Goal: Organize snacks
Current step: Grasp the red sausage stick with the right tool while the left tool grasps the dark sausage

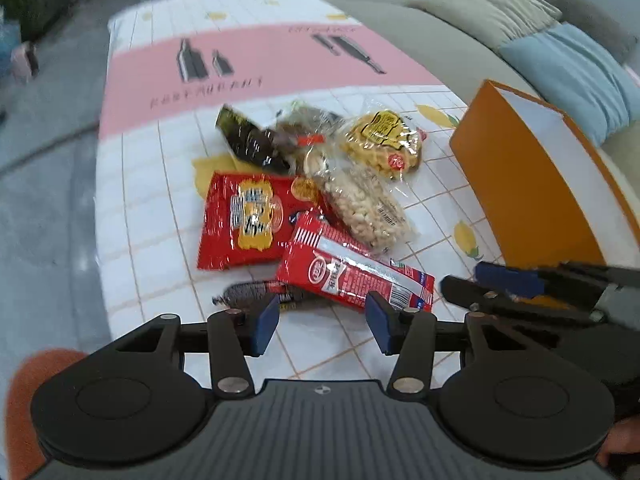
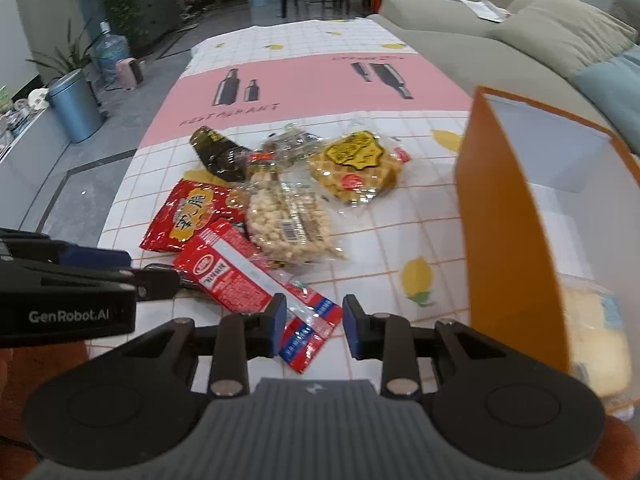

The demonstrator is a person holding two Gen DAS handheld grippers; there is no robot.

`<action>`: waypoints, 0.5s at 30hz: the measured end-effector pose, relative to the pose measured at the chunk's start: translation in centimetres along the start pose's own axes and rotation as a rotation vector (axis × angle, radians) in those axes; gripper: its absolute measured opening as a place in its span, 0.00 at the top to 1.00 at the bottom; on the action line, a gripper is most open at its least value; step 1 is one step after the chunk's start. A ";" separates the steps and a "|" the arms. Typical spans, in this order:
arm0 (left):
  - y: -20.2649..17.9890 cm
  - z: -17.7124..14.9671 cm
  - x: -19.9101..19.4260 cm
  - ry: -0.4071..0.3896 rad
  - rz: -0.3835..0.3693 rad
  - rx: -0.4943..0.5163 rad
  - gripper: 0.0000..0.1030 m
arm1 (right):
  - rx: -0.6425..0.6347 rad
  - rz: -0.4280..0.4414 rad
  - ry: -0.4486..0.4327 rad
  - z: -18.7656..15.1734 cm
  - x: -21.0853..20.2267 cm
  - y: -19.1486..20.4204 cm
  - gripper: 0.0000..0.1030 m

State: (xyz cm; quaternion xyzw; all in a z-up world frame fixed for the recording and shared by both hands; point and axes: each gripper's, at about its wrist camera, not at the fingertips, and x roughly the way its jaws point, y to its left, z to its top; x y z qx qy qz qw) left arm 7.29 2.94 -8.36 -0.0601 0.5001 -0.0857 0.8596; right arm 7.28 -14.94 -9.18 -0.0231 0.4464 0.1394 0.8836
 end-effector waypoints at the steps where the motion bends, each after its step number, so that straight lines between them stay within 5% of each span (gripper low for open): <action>1: 0.3 0.0 0.2 0.011 -0.008 -0.012 0.43 | -0.013 0.009 0.002 0.0 0.3 0.2 0.72; 7: 0.9 0.4 1.0 0.026 0.041 0.073 0.43 | -0.148 0.064 0.016 0.1 2.0 2.2 0.62; 15: 0.1 0.4 2.4 0.065 0.060 0.313 0.43 | -0.307 0.075 0.054 -0.2 4.8 4.2 0.58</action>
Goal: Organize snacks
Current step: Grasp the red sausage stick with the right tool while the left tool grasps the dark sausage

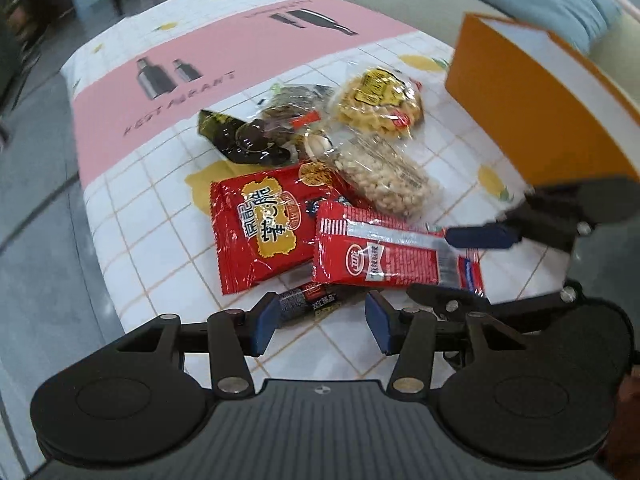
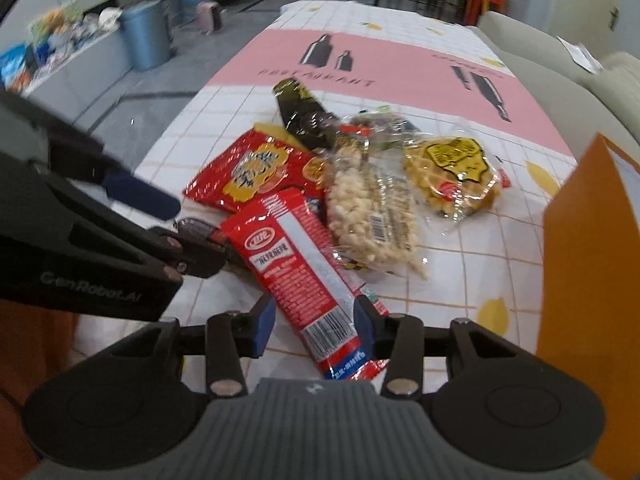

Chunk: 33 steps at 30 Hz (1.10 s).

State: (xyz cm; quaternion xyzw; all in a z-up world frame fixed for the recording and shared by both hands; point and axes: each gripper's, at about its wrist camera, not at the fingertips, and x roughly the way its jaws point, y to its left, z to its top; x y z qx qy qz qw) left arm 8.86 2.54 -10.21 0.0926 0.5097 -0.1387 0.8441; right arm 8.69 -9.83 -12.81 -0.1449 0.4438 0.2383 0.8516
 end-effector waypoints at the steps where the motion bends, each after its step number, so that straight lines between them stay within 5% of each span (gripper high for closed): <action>1: 0.0 0.0 0.2 0.004 -0.002 0.012 0.43 | -0.019 -0.007 0.006 0.0 0.4 0.2 0.57; 11: -0.4 0.8 2.1 0.017 -0.061 0.151 0.43 | -0.102 -0.023 0.012 0.1 2.2 0.5 0.50; 19: -1.1 1.2 3.3 0.036 -0.102 0.313 0.43 | -0.095 -0.001 0.040 0.1 1.3 -0.1 0.68; 23: -1.7 0.7 4.0 0.059 -0.082 0.428 0.43 | 0.015 0.051 0.037 0.1 -0.2 -1.5 0.78; 24: -1.9 0.6 4.1 0.061 -0.078 0.444 0.43 | 0.054 0.067 0.036 0.2 -0.6 -2.0 0.87; 29: -1.8 1.1 4.7 0.077 -0.112 0.421 0.43 | 0.252 0.141 0.056 0.4 -1.6 -4.1 0.91; 33: -2.3 1.3 4.9 0.087 -0.132 0.388 0.52 | 0.392 0.177 0.109 0.3 -1.3 -5.4 0.91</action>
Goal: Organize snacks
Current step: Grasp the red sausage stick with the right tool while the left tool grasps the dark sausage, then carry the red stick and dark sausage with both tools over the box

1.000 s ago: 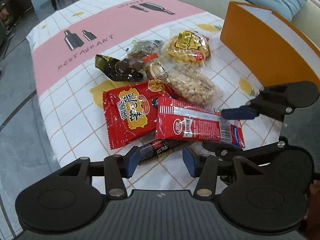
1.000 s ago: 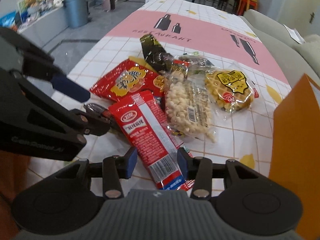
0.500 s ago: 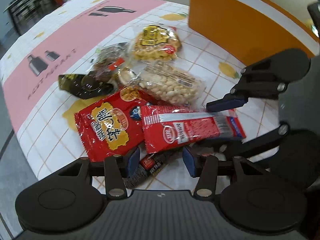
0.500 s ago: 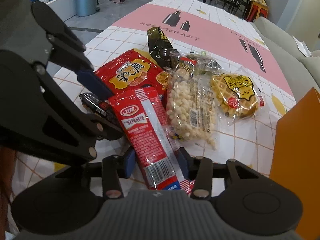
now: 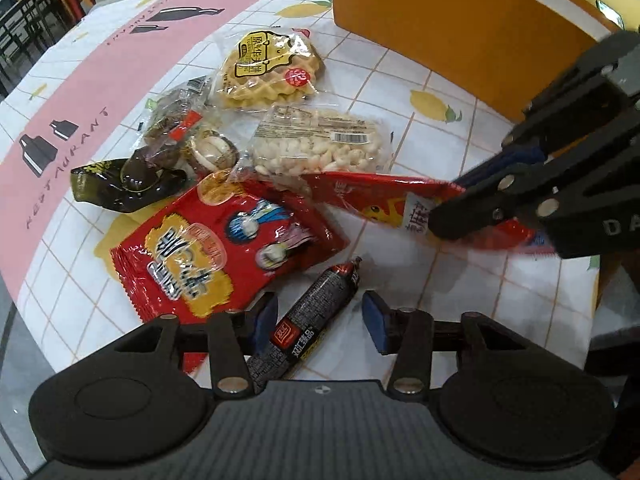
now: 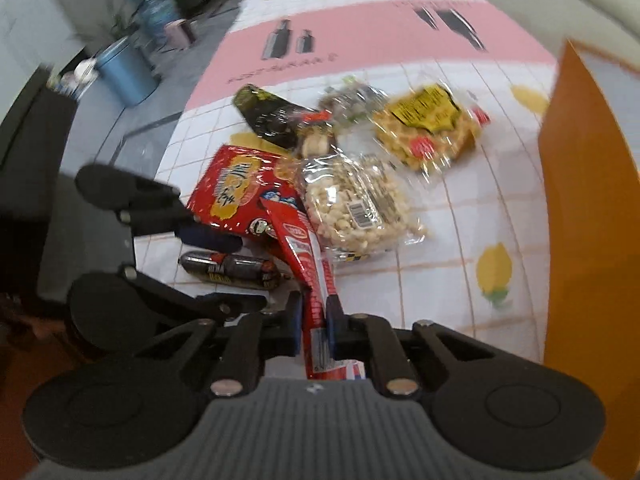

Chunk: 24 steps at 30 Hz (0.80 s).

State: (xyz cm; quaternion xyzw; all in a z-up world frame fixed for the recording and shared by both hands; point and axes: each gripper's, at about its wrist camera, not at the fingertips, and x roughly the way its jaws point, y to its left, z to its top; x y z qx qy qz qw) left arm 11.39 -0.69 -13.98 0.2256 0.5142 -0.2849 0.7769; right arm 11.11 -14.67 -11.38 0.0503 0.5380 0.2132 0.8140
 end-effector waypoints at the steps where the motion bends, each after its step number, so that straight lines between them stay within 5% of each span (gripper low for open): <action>1: -0.1 0.1 0.0 0.006 -0.003 -0.011 0.53 | 0.023 0.004 0.013 0.0 0.2 -0.3 0.91; 6: 0.4 0.4 0.1 0.059 -0.024 -0.096 0.62 | 0.006 -0.021 -0.008 -0.3 0.3 -0.1 0.85; 14: 1.0 0.5 0.1 0.131 -0.052 -0.196 0.63 | -0.045 -0.036 -0.024 0.3 0.9 0.2 0.84; 24: 0.3 -0.1 -0.4 0.111 0.033 -0.296 0.71 | -0.015 -0.046 -0.014 -0.5 0.6 0.0 0.92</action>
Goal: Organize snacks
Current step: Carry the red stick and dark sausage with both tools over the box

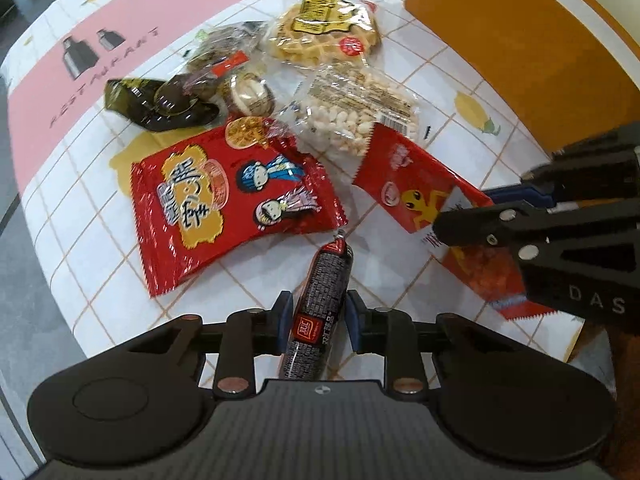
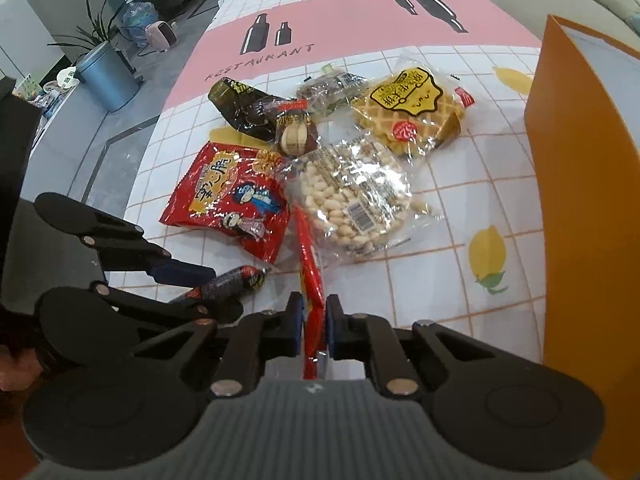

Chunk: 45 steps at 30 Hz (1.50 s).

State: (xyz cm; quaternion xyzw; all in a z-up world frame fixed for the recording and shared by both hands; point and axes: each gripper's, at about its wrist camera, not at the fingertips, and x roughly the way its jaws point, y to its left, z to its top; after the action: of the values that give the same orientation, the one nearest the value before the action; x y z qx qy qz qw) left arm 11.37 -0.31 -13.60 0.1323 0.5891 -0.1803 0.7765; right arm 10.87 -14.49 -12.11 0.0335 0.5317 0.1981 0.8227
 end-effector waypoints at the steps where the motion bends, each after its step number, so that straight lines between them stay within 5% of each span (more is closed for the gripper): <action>1: 0.1 0.0 0.0 0.001 0.005 -0.027 0.71 | 0.006 0.000 -0.003 -0.2 -0.1 0.0 0.92; 11: -0.9 -1.4 -2.1 -0.057 0.039 -0.125 0.76 | 0.042 0.001 -0.054 -1.4 -2.1 -0.1 0.94; 24: -1.2 -3.0 -7.3 -0.193 -0.037 -0.237 0.76 | 0.083 0.036 -0.147 -3.0 -6.3 0.2 0.95; 33: -2.9 -1.9 -12.8 -0.340 -0.073 -0.211 0.76 | 0.076 0.019 -0.268 -3.1 -11.0 0.6 0.95; 45: -8.3 4.8 -18.0 -0.484 -0.207 -0.065 0.76 | 0.098 -0.077 -0.474 -1.5 -19.1 -3.6 0.95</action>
State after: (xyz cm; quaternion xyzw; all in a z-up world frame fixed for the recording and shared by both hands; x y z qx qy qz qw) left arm 7.61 -7.56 5.06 -0.0004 0.4022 -0.2661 0.8760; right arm 3.75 -24.92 2.79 0.0987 0.3336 0.1271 0.9289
